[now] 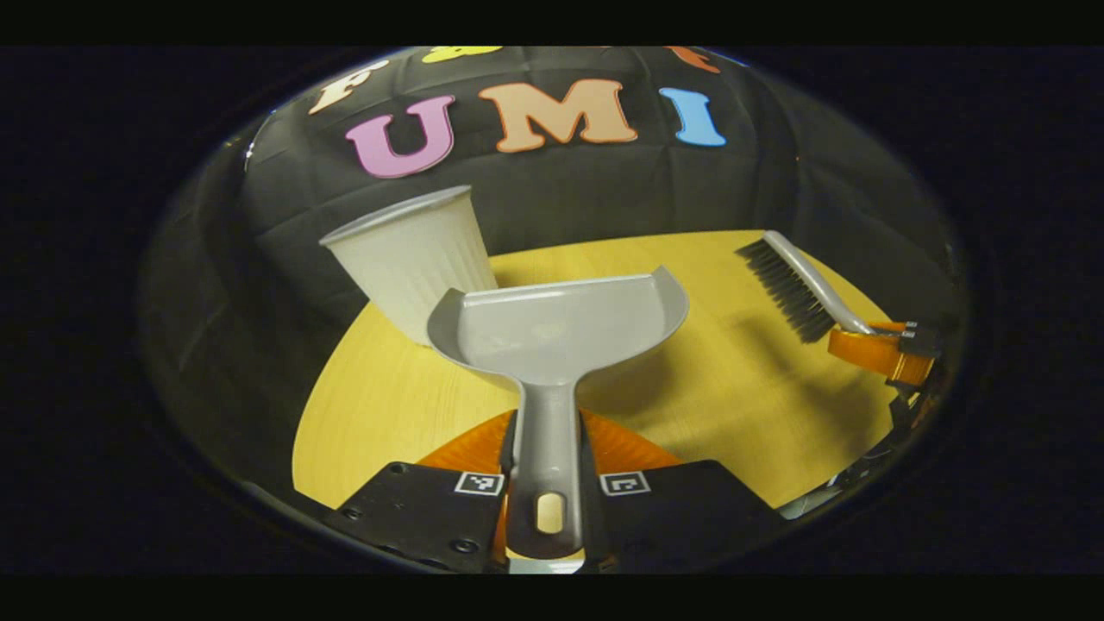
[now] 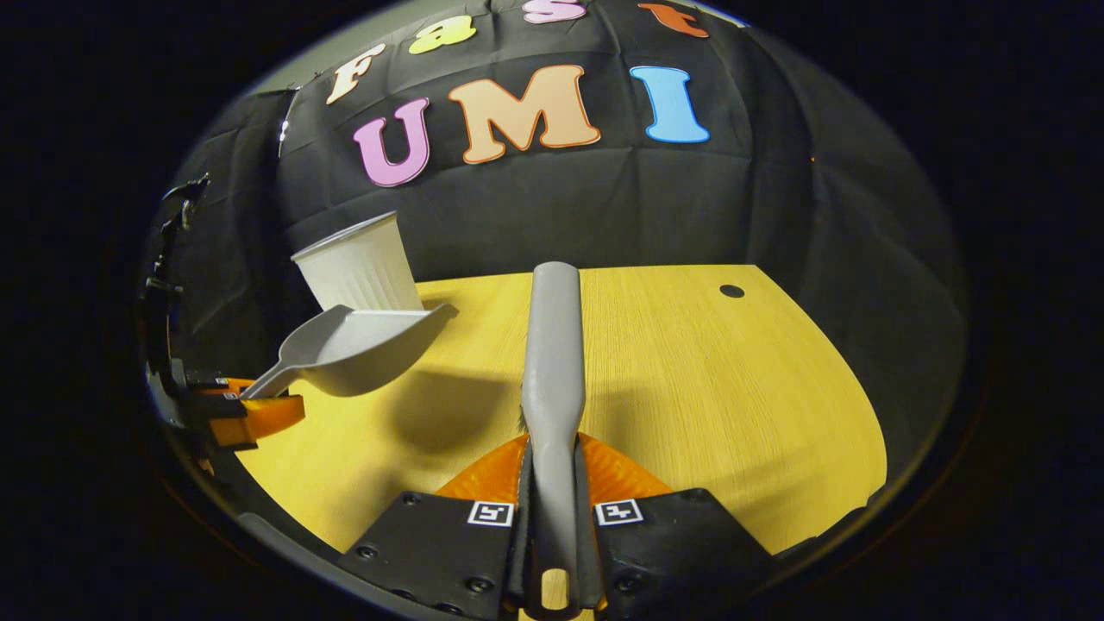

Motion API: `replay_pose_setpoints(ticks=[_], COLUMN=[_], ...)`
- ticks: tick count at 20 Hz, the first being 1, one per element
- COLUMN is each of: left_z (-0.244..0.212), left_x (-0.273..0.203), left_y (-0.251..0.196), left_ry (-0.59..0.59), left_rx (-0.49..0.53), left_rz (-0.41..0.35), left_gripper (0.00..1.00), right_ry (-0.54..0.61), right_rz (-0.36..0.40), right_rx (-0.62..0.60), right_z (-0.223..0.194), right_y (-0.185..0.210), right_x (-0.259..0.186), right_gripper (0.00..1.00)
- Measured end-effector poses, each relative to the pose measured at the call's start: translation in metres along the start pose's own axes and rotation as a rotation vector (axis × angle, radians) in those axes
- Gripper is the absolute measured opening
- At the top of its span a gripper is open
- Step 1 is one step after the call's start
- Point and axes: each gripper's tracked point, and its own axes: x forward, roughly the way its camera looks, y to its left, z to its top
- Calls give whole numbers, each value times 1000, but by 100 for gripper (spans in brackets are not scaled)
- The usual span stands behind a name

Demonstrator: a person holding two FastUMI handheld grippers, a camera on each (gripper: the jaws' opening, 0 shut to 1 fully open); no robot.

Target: Pick up the small broom and dustpan from the desktop, sweep the trash into the dustpan with the broom, and then empty the trash into the garbage bin.

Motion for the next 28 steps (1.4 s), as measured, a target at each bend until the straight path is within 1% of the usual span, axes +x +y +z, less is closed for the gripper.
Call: replay_pose_setpoints(ticks=[1, 5, 8, 13, 14, 15, 18, 22, 23, 24, 25, 26, 27, 28], left_z=[-12, -25, -36, -42, -46, -46, -49, -52, -49, -47, -46, -48, -48, -48], left_x=[3, 13, 21, 22, 22, 23, 22, 20, 20, 19, 18, 16, 14, 12], left_y=[-1, -7, -9, -14, -14, -14, -14, -12, -11, -15, -16, -15, -16, -15], left_ry=[19, 71, 82, 69, 67, 63, 62, 56, 43, 32, 22, 21, 20, 19], left_rx=[2, -7, 0, 18, 21, 22, 22, 33, 50, 63, 67, 66, 65, 62], left_rz=[7, 2, -6, -7, -6, -6, 0, 10, 11, 10, 12, 16, 20, 28], left_gripper=[26, 26, 26, 27, 27, 27, 28, 33, 34, 29, 42, 57, 64, 69], right_ry=[22, 105, 189, 305, 328, 320, 340, 348, 344, 342, 337, 334, 328, 320], right_rz=[-14, -82, -128, -153, -155, -158, -151, -151, -148, -149, -148, -144, -143, -142], right_rx=[-4, -20, -49, -72, -78, -83, -95, -103, -105, -113, -120, -124, -126, -128], right_z=[-5, -25, -34, -33, -31, -26, -34, -34, -32, -31, -30, -29, -28, -26], right_y=[-1, -5, -1, -4, -4, -3, 1, 6, 8, 6, 7, 8, 10, 11], right_x=[5, 30, 42, 46, 42, 42, 41, 37, 35, 34, 33, 33, 32, 31], right_gripper=[19, 19, 19, 19, 18, 18, 19, 25, 29, 31, 34, 39, 45, 46])
